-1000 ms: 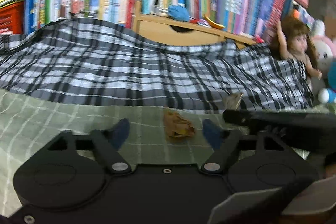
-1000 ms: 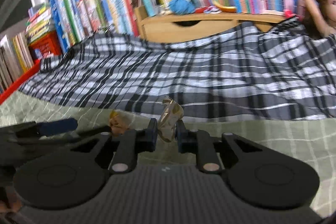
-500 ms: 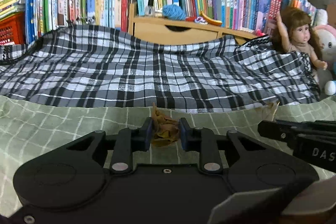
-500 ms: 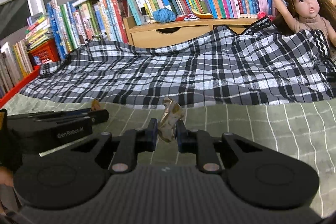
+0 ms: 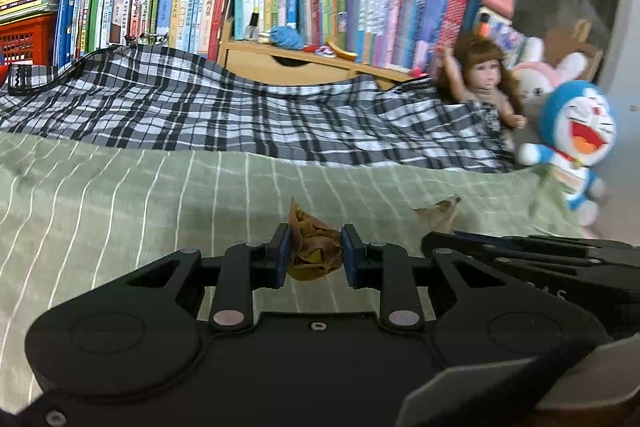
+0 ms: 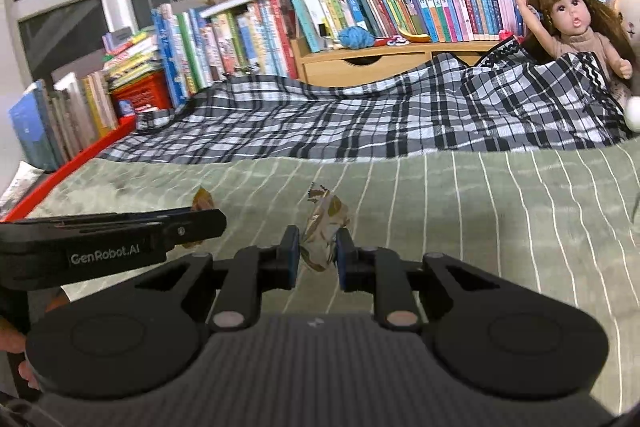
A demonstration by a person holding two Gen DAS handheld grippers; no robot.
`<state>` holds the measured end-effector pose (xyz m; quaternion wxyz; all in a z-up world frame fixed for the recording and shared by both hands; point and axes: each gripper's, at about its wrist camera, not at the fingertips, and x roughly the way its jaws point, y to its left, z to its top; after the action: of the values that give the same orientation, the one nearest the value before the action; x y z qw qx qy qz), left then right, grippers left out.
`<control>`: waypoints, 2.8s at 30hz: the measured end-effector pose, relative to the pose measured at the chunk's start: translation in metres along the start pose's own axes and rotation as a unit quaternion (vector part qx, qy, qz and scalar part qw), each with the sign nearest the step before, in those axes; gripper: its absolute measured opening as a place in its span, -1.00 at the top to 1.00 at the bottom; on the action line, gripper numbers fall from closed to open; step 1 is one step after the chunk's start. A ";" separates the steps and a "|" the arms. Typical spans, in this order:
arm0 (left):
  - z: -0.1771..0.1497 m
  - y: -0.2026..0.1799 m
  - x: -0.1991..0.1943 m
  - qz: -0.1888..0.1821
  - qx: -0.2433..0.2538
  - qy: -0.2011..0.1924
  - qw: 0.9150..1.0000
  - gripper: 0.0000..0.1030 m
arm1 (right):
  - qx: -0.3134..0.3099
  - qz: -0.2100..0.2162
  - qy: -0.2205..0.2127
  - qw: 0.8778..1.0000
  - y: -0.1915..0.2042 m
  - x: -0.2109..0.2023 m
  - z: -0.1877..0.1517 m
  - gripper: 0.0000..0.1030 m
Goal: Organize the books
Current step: 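Carry both held wrappers off the bed down over the black bin, then lower both wrappers into the black bin and open both tools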
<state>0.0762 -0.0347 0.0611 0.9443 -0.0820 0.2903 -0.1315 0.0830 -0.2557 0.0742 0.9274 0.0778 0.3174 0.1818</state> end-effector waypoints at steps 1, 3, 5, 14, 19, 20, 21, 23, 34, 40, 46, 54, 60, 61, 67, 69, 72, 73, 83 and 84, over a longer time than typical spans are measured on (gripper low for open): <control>-0.006 -0.002 -0.012 -0.004 0.002 -0.005 1.000 0.51 | 0.001 0.004 -0.002 1.000 0.003 -0.009 -0.005 0.54; -0.018 -0.006 -0.032 -0.012 0.007 -0.012 1.000 0.51 | 0.001 0.009 -0.005 1.000 0.009 -0.023 -0.015 0.54; -0.030 -0.010 -0.054 -0.016 0.011 -0.016 1.000 0.51 | 0.002 0.016 -0.006 1.000 0.014 -0.037 -0.027 0.54; -0.091 -0.023 -0.129 -0.002 0.023 -0.004 1.000 0.50 | -0.009 0.033 0.004 0.999 0.035 -0.090 -0.082 0.52; -0.124 -0.020 -0.153 0.002 0.004 0.039 0.999 0.50 | -0.005 0.036 0.024 0.999 0.040 -0.112 -0.114 0.50; -0.130 -0.019 -0.157 0.000 0.003 0.046 0.999 0.50 | -0.005 0.034 0.027 0.999 0.041 -0.115 -0.120 0.50; -0.137 -0.019 -0.161 0.001 0.006 0.053 0.999 0.50 | -0.003 0.033 0.031 0.999 0.042 -0.118 -0.126 0.50; -0.150 -0.019 -0.169 0.005 0.012 0.062 0.998 0.50 | 0.002 0.035 0.042 0.999 0.043 -0.123 -0.139 0.50; -0.220 -0.019 -0.156 0.020 0.020 0.173 0.985 0.49 | -0.012 0.013 0.120 0.993 0.057 -0.109 -0.208 0.45; -0.251 -0.013 -0.134 0.049 0.019 0.233 0.971 0.49 | -0.010 0.010 0.159 0.987 0.061 -0.094 -0.238 0.44; -0.267 -0.012 -0.124 0.063 0.019 0.265 0.962 0.49 | -0.017 0.008 0.179 0.984 0.063 -0.084 -0.251 0.39; -0.274 -0.014 -0.110 0.071 0.026 0.280 0.957 0.47 | -0.020 0.001 0.192 0.981 0.068 -0.070 -0.254 0.35; -0.276 -0.018 -0.104 0.072 0.030 0.279 0.957 0.33 | -0.014 -0.001 0.194 0.981 0.063 -0.069 -0.254 0.25; -0.276 -0.018 -0.104 0.072 0.030 0.279 0.957 0.32 | -0.014 0.000 0.194 0.981 0.063 -0.068 -0.255 0.23; -0.276 -0.019 -0.104 0.070 0.032 0.280 0.957 0.18 | -0.013 -0.002 0.189 0.982 0.063 -0.071 -0.255 0.19; -0.276 -0.019 -0.106 0.070 0.031 0.280 0.957 0.12 | -0.013 -0.002 0.188 0.982 0.063 -0.071 -0.256 0.07; -0.277 -0.019 -0.107 0.070 0.032 0.280 0.957 0.04 | -0.013 -0.003 0.187 0.982 0.063 -0.072 -0.256 -0.07; -0.277 -0.019 -0.106 0.070 0.032 0.280 0.957 0.02 | -0.013 -0.002 0.186 0.982 0.062 -0.072 -0.256 -0.08; -0.276 -0.017 -0.107 0.084 0.032 0.276 0.957 -0.30 | -0.002 -0.012 0.183 0.983 0.059 -0.074 -0.255 -0.30; -0.275 -0.016 -0.107 0.084 0.030 0.277 0.957 -0.33 | 0.001 -0.013 0.183 0.983 0.059 -0.074 -0.255 -0.34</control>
<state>-0.1692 -0.0399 -0.1042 0.8365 0.0105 0.5424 -0.0776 -0.1451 -0.2227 -0.0696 0.8559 0.0399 0.4828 0.1807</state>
